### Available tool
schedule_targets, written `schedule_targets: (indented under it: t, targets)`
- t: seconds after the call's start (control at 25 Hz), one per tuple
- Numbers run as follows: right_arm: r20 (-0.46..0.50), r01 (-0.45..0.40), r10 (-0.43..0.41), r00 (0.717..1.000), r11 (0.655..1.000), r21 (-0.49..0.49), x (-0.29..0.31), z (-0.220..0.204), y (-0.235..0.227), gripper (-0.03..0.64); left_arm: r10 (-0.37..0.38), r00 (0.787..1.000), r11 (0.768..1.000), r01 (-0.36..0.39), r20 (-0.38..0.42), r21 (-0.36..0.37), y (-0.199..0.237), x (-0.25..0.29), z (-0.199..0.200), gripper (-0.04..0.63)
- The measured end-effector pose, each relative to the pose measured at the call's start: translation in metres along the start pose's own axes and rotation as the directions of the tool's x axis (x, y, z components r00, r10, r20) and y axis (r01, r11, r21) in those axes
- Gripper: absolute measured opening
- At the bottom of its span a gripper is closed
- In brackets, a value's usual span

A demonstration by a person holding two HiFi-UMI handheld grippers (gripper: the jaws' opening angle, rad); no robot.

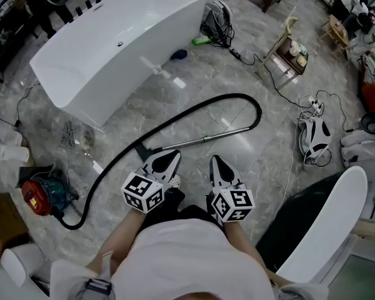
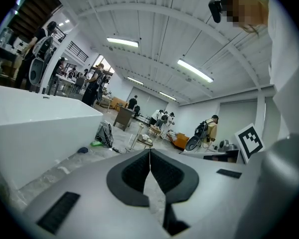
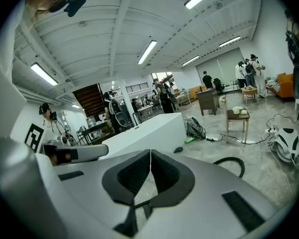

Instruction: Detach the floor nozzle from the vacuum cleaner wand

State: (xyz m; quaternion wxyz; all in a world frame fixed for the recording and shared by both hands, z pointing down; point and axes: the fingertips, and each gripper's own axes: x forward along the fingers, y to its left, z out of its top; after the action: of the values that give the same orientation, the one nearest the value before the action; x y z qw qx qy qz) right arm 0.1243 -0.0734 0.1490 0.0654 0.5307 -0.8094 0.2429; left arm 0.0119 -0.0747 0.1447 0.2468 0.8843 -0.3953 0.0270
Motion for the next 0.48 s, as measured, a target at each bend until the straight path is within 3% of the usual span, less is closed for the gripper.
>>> schedule_targets:
  t: [0.28, 0.48]
  targets:
    - [0.027, 0.000, 0.000, 1.000, 1.000, 0.004, 0.026, 0.009, 0.002, 0.015, 0.009, 1.000, 1.000, -0.010, 0.011, 0.020, 0.027, 0.005, 0.013, 0.011]
    - [0.036, -0.024, 0.026, 0.999, 0.998, -0.056, 0.028, 0.014, 0.003, 0.015, 0.014, 1.000, 0.999, -0.014, 0.015, 0.028, 0.032, 0.004, 0.015, 0.011]
